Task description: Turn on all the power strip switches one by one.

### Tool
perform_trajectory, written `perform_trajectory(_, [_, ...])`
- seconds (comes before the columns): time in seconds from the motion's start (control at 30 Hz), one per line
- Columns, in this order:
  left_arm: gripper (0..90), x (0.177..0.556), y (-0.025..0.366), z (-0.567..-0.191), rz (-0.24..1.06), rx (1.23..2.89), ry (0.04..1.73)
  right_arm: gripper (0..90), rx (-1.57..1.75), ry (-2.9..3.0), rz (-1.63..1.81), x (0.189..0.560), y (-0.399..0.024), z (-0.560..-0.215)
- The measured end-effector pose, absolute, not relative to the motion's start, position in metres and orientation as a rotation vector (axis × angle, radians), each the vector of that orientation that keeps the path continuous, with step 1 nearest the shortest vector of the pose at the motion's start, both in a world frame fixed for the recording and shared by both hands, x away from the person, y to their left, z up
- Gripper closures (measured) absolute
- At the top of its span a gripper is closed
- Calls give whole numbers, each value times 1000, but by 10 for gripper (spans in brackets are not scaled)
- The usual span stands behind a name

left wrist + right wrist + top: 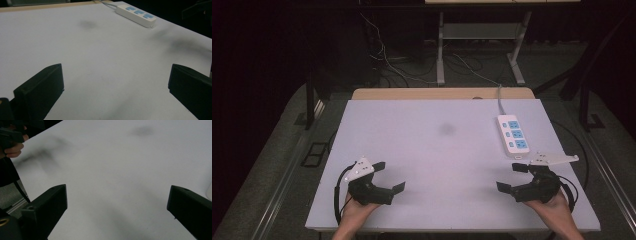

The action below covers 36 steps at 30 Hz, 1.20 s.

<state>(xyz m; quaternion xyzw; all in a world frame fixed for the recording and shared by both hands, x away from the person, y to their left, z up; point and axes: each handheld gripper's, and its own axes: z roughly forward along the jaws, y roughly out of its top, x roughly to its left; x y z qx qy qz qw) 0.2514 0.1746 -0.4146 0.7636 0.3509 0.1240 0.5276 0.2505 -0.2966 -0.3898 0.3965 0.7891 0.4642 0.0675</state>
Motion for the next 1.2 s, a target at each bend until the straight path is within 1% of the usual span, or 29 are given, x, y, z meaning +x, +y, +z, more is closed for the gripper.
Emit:
perform_trajectory(0.27, [0,252,174,-415,295,1830,843,29,1179,2406,1371,259,-298,-376])
perform_trajectory(0.7, [0,255,170,-418,288,1843,843,30,1190,2424,1333,271,-306,-367])
perform_trajectory(1.2, [0,255,171,-419,288,1841,851,30,1193,2469,1259,295,-315,-354])
